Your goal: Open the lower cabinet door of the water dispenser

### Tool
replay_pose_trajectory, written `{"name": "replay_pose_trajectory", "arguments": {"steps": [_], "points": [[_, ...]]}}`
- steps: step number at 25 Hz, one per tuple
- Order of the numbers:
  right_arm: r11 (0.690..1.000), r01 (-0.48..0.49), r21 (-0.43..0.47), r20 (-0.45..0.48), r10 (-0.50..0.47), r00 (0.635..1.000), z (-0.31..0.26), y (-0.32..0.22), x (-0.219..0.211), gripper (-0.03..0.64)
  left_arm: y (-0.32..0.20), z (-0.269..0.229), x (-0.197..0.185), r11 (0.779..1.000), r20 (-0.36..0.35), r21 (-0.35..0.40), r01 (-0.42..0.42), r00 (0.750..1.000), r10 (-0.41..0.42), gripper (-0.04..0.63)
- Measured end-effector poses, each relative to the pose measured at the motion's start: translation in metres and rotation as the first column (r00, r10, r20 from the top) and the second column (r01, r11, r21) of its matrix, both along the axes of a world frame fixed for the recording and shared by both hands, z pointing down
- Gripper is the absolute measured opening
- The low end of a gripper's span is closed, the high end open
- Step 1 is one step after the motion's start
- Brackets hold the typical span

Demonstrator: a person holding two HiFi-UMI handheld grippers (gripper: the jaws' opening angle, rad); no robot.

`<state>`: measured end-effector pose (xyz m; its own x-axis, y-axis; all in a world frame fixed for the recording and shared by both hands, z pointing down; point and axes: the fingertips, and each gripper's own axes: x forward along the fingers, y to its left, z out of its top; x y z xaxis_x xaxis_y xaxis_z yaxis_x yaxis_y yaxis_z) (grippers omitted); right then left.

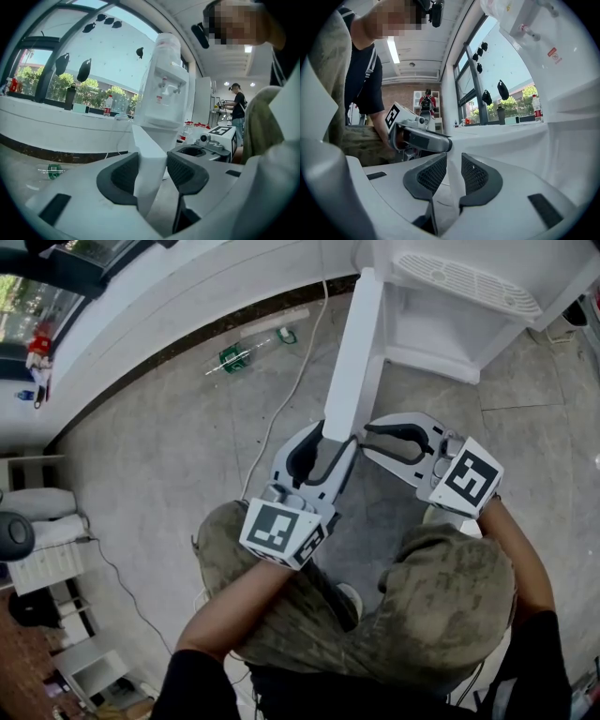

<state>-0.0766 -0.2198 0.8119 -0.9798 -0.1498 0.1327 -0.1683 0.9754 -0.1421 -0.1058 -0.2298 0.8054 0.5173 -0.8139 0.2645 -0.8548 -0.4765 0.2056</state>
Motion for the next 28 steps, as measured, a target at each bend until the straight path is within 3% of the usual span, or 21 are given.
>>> {"name": "replay_pose_trajectory", "arguments": {"steps": [6, 12, 18, 28], "points": [[1.0, -0.013, 0.025, -0.038, 0.014, 0.999, -0.002, -0.012, 0.011, 0.065, -0.001, -0.002, -0.017, 0.998, 0.025, 0.018, 0.058, 0.998, -0.058, 0.179], [1.0, -0.01, -0.002, 0.035, 0.01, 0.999, -0.021, -0.018, 0.014, 0.054, -0.005, -0.002, -0.032, 0.996, 0.1, 0.014, 0.085, 0.991, -0.086, 0.17], [1.0, -0.022, 0.014, -0.007, 0.022, 1.0, -0.024, -0.028, 0.012, 0.017, -0.008, 0.0, -0.046, 0.994, 0.12, 0.042, 0.104, 0.987, -0.108, 0.164], [0.99, -0.135, -0.03, -0.038, 0.134, 0.99, -0.024, -0.053, 0.014, 0.006, -0.019, -0.001, -0.071, 0.984, 0.141, 0.057, 0.167, 0.975, -0.174, 0.16]]}}
